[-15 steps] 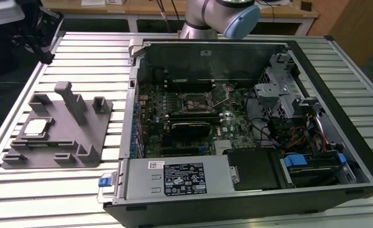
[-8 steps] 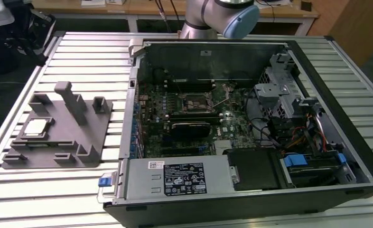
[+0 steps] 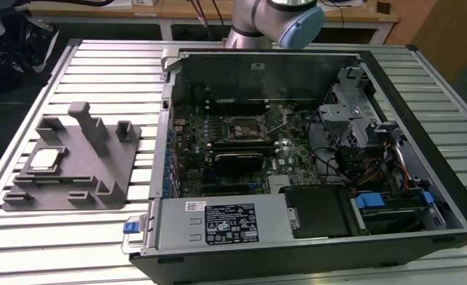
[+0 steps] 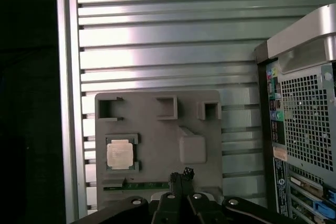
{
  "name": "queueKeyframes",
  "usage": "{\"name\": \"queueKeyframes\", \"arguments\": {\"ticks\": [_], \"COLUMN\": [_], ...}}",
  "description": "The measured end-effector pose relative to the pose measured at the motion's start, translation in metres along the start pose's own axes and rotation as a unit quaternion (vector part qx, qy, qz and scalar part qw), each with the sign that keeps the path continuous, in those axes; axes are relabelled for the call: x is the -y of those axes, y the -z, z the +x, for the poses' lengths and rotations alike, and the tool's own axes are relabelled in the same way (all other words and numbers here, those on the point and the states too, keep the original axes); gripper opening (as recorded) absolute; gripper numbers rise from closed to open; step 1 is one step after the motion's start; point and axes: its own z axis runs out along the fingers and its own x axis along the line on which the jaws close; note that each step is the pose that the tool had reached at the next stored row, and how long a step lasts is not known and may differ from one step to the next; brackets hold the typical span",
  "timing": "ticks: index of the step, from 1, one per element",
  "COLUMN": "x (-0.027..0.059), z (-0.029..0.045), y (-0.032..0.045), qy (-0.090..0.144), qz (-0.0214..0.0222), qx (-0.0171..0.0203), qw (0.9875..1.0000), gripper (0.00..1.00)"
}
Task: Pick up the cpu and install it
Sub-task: 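Reach for the cpu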
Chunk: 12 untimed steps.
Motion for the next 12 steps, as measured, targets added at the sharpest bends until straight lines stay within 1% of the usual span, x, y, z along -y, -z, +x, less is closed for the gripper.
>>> {"name": "queueKeyframes", "arguments": {"ticks": [6, 12], "x": [0.001, 0.002], "z": [0.0104, 0.0183], "y": [-0.0067, -0.0148], "qy": [0.0, 0.0], "qz": [0.0, 0.0], "qx": [0.0, 0.0], "qw": [1.0, 1.0], "gripper": [0.11, 0.11]}}
